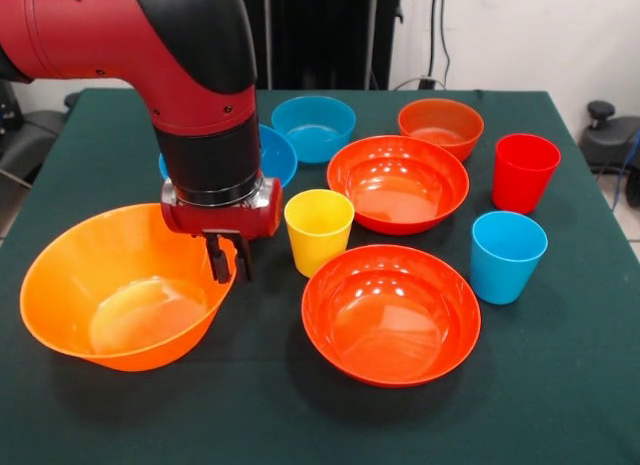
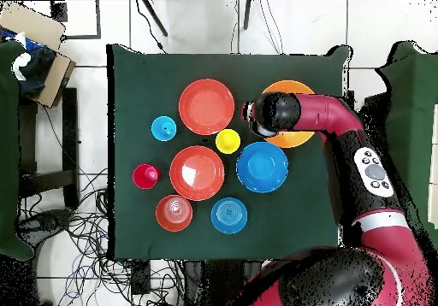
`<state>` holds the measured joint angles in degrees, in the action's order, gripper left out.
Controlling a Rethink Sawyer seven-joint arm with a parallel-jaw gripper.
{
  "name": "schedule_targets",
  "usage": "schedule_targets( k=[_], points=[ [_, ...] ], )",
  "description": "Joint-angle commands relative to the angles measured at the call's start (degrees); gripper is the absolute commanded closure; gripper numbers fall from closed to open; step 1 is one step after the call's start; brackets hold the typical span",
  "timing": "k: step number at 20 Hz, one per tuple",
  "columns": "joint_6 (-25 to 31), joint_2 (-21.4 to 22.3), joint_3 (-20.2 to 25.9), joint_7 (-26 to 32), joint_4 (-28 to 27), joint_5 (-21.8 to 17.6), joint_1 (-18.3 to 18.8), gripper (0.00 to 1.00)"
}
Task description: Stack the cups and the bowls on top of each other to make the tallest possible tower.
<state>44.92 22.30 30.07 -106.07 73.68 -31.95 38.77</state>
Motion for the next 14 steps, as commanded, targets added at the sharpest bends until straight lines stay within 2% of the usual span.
schedule_targets(
  k=[1, 3, 14],
  points=[
    [-4.38, -2.22, -0.74, 10.22, 1.92, -6.91, -2.04, 1.00],
    [-5.57, -1.75, -0.43, 9.63, 2.77, -6.71, -1.89, 1.00],
    [-2.63, 3.53, -1.32, 6.41, 4.39, -4.33, -4.37, 1.00]
  ],
)
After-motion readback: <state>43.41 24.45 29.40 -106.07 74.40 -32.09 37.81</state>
